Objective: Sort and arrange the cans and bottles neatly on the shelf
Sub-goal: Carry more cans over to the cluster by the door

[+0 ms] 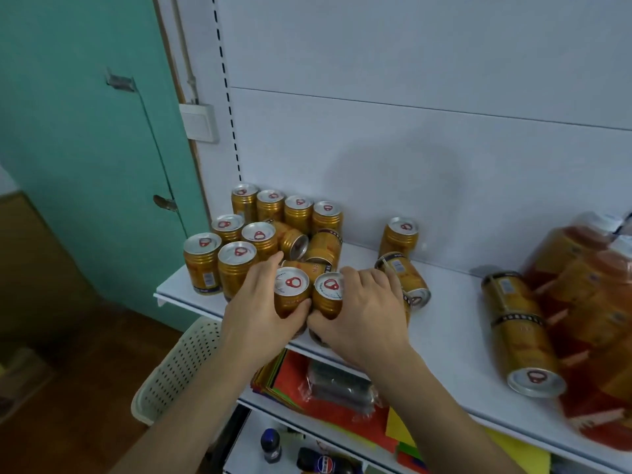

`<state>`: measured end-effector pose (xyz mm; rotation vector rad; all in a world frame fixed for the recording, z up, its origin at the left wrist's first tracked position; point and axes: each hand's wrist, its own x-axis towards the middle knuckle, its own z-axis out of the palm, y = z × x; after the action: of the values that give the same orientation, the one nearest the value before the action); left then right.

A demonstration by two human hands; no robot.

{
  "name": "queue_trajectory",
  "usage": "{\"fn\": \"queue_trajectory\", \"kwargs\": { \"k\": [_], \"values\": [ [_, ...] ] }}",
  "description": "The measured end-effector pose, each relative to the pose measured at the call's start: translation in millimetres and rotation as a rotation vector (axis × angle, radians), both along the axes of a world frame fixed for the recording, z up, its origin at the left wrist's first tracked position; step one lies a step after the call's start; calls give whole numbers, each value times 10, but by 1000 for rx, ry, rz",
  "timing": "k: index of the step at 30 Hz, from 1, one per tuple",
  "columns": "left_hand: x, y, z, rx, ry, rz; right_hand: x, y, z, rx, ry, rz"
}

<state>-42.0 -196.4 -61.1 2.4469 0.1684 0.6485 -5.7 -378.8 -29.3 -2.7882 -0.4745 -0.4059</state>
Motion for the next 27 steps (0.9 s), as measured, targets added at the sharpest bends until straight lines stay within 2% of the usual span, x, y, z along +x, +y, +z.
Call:
{"fn": "queue_trajectory", "kwargs": {
  "k": [9,17,27],
  "values": [
    [80,30,-29,110,-99,-215,-116,-57,20,-43,75,-111],
    [23,49,93,292,-156,-285,-473,-123,-14,-59,-57,-218],
    [-332,-883,240,273,-296,-585,-1219,-842,-69,-61,-132,-411]
  ]
}}
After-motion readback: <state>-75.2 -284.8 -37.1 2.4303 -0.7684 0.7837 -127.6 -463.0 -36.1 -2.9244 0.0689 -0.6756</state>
